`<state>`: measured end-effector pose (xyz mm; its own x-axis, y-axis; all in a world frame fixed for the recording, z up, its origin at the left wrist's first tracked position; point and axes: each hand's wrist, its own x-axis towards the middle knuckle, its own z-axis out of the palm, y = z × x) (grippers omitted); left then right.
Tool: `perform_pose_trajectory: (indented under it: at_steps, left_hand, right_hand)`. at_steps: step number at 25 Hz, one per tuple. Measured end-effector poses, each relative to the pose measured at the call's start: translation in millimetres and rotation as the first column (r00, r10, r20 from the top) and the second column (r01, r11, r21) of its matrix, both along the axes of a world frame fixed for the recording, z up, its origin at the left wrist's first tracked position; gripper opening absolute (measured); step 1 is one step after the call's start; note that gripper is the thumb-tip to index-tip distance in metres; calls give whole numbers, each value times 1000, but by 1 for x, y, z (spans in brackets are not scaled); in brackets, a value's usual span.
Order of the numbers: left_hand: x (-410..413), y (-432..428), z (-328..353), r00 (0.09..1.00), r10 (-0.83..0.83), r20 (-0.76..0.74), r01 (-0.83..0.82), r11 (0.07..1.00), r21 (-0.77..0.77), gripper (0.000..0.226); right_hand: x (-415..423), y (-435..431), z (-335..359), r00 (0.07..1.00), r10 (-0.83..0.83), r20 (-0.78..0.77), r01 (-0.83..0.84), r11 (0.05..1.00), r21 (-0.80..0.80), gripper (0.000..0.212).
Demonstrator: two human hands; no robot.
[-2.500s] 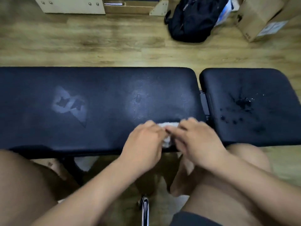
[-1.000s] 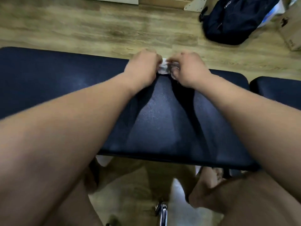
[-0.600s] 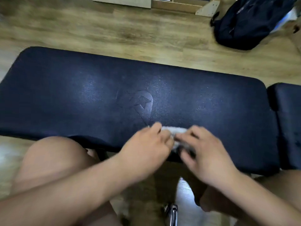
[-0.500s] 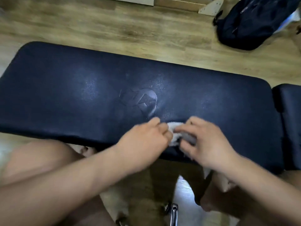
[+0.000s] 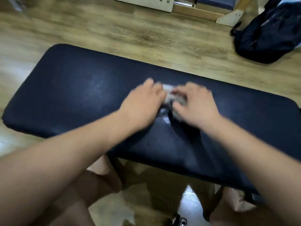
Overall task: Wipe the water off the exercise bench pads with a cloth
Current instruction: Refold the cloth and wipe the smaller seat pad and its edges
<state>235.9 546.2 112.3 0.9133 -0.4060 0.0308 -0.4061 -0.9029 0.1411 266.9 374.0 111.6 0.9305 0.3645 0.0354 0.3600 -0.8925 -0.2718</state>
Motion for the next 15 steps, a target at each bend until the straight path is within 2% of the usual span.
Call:
perform_pose_trajectory:
  at_steps: [3, 5, 7, 9, 11, 13, 15]
  left_hand:
    - [-92, 22, 8, 951, -309, 7, 308, 951, 11, 18]
    - [-108, 35, 10, 919, -392, -46, 394, 918, 39, 18]
    - [-81, 43, 16, 920, -388, -56, 390, 920, 31, 26]
    - [-26, 45, 16, 955, -297, -11, 295, 943, 152, 28]
    - [40, 46, 11, 996, -83, -14, 84, 959, 271, 29]
    - [86, 46, 16, 987, 141, -77, -119, 964, 237, 31]
    - [99, 50, 17, 978, 203, -49, -191, 964, 182, 31]
  right_hand:
    - [-107, -5, 7, 984, 150, -97, -138, 983, 121, 32]
    - [-119, -2, 5, 962, 237, -135, -222, 968, 114, 25]
    - [-89, 8, 3, 957, 276, -85, -267, 958, 101, 28]
    - [-36, 25, 1, 966, 256, 18, -257, 966, 21, 30]
    - [32, 45, -1, 986, 152, 63, -147, 986, -81, 29]
    - [88, 67, 0, 999, 34, 16, -31, 990, -139, 33]
    - [109, 86, 0, 998, -67, 13, 68, 991, -114, 37]
